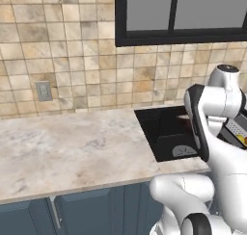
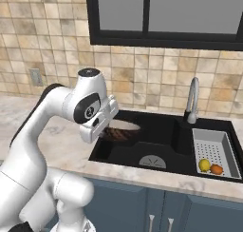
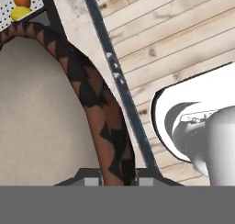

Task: Dump the tangerine and lemon from the bowl so the bowl can be washed. Place the bowl in the sink after clearing the leftovers.

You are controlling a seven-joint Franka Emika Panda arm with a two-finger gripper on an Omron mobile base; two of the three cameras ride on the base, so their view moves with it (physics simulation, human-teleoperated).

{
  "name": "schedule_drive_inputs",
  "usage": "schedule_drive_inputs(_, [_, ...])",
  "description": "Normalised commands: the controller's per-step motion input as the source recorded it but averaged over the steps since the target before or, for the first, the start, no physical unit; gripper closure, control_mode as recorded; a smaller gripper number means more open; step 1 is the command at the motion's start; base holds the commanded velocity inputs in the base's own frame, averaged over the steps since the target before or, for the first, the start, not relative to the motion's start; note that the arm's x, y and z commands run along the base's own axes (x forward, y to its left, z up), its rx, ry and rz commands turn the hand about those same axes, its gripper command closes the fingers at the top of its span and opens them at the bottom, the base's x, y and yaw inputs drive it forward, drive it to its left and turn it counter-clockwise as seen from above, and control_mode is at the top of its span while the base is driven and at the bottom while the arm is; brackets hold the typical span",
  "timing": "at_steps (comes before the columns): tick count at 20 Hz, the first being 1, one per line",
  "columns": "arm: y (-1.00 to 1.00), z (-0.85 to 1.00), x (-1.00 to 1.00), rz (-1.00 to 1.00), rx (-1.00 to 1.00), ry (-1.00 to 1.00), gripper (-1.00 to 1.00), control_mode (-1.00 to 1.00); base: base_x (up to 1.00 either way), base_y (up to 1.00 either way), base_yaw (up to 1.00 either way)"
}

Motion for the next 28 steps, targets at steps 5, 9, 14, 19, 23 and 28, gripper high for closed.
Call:
schedule_drive_inputs(5, [-0.30,-0.15,0.07,-0.15,0.00,0.11,1.00,-1.00,0.00,0.00,0.00])
schedule_drive_inputs(9, [-0.19,-0.54,0.45,-0.09,0.00,0.06,1.00,-1.00,0.00,0.00,0.00])
schedule_drive_inputs(14, [-0.10,-0.59,0.44,-0.05,0.00,0.00,1.00,-1.00,0.00,0.00,0.00])
schedule_drive_inputs(19, [-0.02,-0.44,0.54,0.00,0.03,0.00,1.00,-1.00,0.00,0.00,0.00])
schedule_drive_inputs(23, [-0.16,-0.48,0.47,0.00,0.00,0.00,1.00,-1.00,0.00,0.00,0.00])
schedule_drive_inputs(28, [-0.28,-0.41,0.43,0.00,0.02,0.00,1.00,-1.00,0.00,0.00,0.00])
